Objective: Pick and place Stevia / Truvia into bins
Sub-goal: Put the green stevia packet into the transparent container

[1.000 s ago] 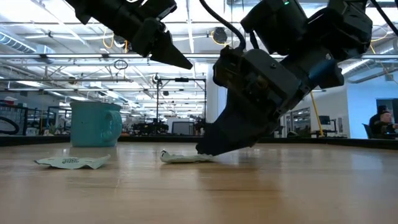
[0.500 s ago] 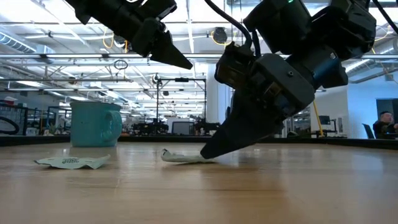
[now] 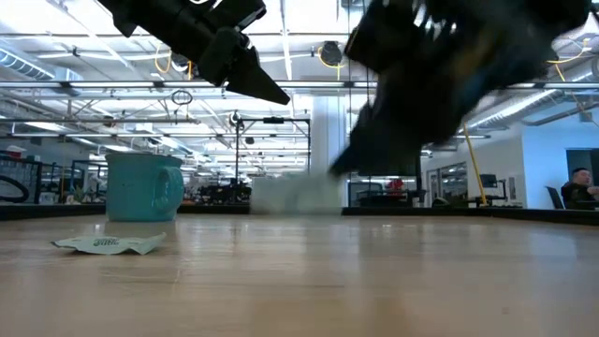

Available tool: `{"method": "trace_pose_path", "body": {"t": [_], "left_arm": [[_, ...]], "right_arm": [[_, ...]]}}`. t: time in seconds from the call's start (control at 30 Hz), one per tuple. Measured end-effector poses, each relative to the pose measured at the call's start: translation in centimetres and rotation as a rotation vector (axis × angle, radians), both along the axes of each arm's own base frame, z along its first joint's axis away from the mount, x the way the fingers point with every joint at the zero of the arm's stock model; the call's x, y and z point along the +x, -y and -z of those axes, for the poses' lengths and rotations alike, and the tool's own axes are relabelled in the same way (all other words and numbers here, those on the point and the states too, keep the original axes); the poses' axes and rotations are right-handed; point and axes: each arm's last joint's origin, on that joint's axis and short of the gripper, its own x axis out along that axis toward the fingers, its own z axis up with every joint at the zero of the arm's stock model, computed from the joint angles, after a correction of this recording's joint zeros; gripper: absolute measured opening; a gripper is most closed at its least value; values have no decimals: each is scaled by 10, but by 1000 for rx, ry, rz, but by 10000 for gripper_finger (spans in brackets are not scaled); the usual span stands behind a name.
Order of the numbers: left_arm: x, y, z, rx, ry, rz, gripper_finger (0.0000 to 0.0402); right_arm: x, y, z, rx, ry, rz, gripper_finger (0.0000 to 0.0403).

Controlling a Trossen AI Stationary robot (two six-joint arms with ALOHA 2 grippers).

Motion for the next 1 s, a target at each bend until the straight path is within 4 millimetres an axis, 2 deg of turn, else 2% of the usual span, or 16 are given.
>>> {"method": "trace_pose_path", "body": {"t": [0.23, 0.33, 0.47, 0.6, 0.7, 1.0], "left_arm": [[0, 0, 0, -2, -1, -1, 72], [0, 0, 0, -3, -5, -2, 72], [0, 0, 0, -4, -5, -2, 72], [0, 0, 0, -19, 0, -10, 72], [0, 0, 0, -23, 2, -12, 72], [0, 0, 0, -47, 14, -25, 72]], "right_arm": [[-46, -36, -78, 201, 40, -179, 1], [-71, -55, -97, 318, -12, -227, 1], [-99, -82, -100, 432, -132, -240, 1], [-115, -101, -83, 420, -252, -161, 1], [-118, -106, -76, 411, -260, -88, 1], [-121, -108, -73, 460, -348, -90, 1]]}}
